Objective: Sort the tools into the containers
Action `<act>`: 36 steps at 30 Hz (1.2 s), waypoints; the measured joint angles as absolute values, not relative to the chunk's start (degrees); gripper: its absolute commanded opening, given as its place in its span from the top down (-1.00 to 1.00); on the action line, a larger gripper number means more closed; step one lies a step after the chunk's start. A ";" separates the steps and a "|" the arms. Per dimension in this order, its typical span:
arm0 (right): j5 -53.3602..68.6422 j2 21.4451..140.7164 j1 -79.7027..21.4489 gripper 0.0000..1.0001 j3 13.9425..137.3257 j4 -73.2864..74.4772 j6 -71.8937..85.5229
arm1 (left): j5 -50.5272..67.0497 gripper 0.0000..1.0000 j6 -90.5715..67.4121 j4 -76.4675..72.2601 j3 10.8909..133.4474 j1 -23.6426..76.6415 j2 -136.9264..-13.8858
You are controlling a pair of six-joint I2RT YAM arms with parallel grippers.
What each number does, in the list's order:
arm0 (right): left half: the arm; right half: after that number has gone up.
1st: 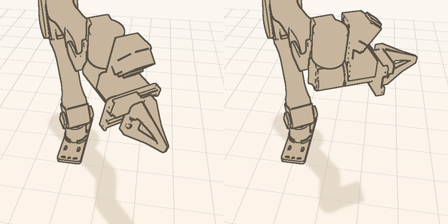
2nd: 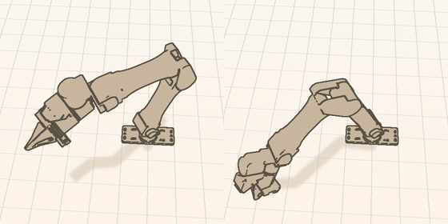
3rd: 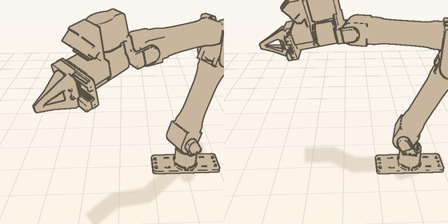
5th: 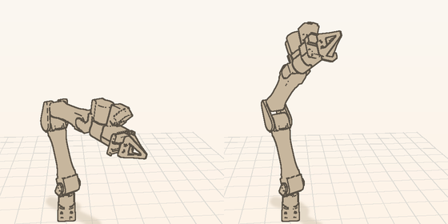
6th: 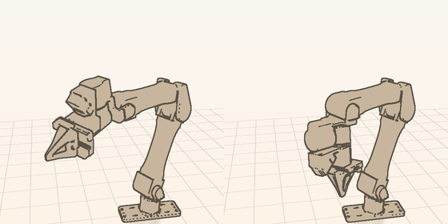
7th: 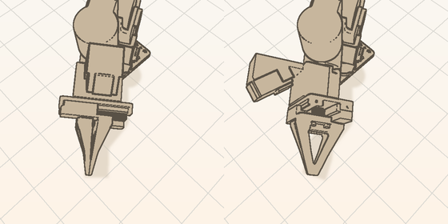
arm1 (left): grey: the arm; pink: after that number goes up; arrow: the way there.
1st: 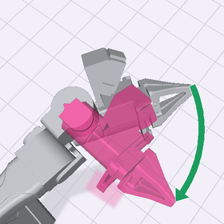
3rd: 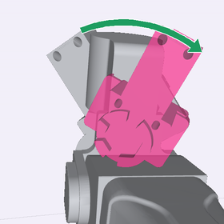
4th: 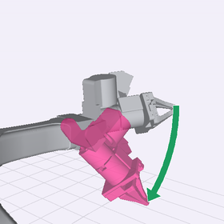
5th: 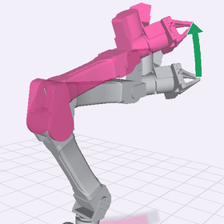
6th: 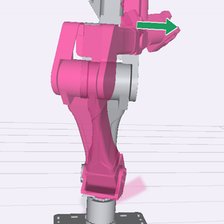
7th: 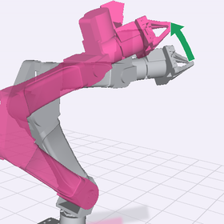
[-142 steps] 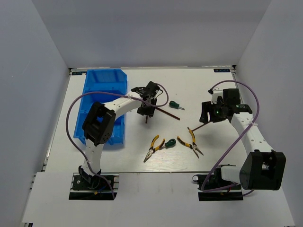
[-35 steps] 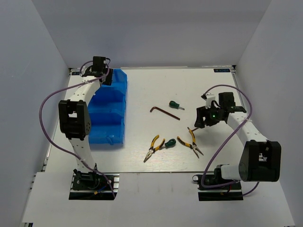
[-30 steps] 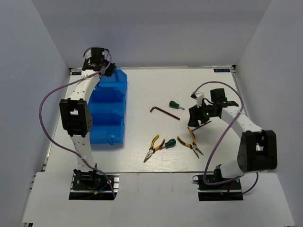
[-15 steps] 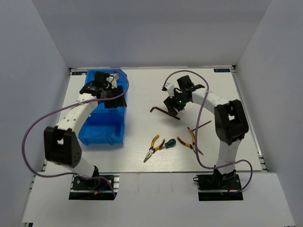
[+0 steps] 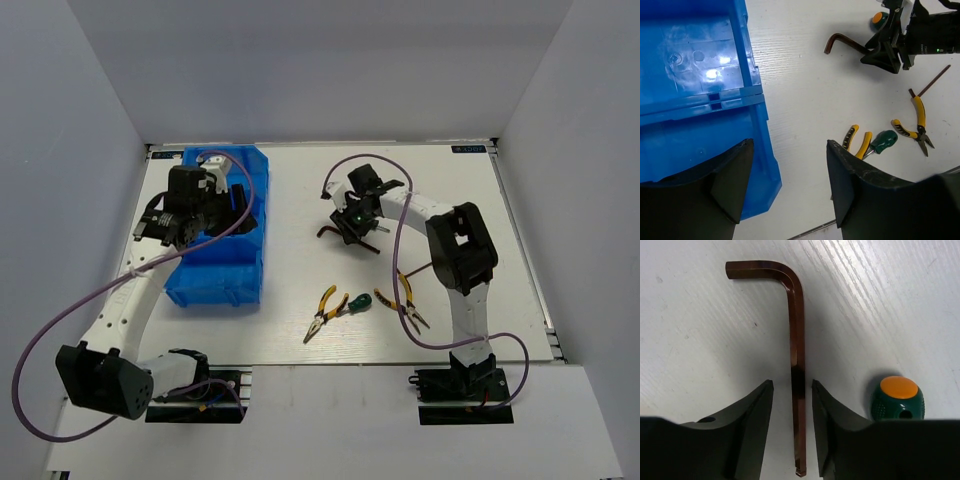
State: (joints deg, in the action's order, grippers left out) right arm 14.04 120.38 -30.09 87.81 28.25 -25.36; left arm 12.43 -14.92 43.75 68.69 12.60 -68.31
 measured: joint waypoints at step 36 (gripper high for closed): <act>20.56 129.60 -33.41 1.00 122.80 16.80 -18.48 | 0.82 -0.34 -28.36 38.92 59.42 12.12 -47.72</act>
State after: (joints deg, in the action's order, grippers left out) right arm 20.56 129.60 -33.41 122.80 16.80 -18.48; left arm 0.82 -28.36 38.92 59.42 12.12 -47.72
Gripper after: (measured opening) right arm 0.093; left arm 0.669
